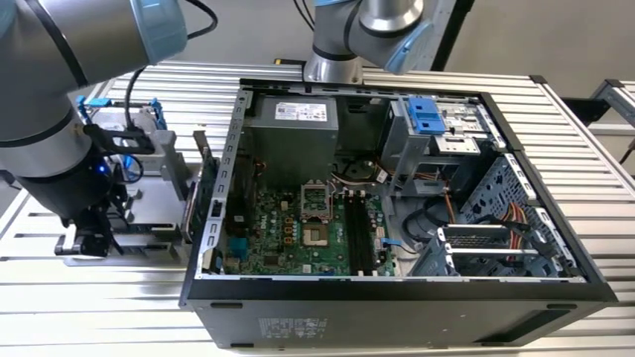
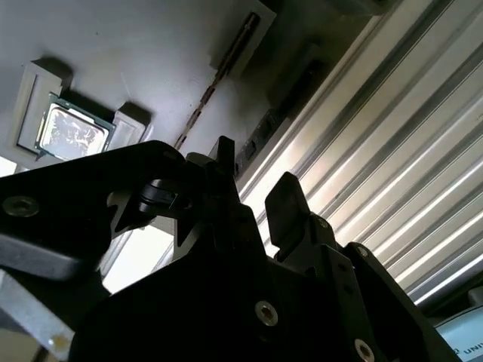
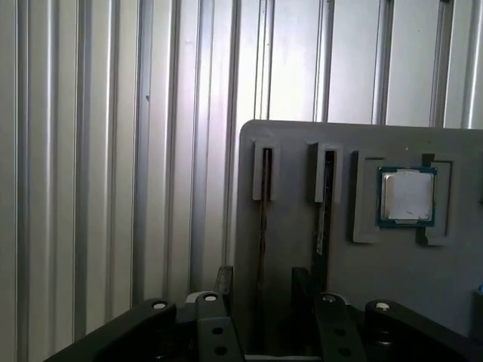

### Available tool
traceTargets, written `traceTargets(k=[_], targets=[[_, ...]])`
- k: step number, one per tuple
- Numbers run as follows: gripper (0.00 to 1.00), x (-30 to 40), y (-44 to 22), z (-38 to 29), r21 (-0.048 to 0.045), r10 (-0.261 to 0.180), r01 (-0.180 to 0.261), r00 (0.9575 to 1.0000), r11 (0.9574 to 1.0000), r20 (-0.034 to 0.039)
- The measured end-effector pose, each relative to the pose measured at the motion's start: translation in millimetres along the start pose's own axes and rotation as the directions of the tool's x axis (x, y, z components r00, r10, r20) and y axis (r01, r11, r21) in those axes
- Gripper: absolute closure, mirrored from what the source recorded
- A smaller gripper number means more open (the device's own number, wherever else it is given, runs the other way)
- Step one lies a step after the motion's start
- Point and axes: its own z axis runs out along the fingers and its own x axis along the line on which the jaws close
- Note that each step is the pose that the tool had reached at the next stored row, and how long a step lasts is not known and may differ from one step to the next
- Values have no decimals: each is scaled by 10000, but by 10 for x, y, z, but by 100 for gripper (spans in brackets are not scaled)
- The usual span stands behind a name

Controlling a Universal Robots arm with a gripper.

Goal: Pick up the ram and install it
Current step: 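Pick up the ram and move it above insertion slot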

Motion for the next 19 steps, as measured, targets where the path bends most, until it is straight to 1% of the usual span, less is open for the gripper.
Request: traceTargets(k=[10,14,19], targets=[[0,-30,51,177,-3,-1,1,10000,10000,-29],[0,-30,62,203,-5,-1,1,10000,10000,-29],[0,-31,63,213,-10,0,0,10000,10000,-29]])
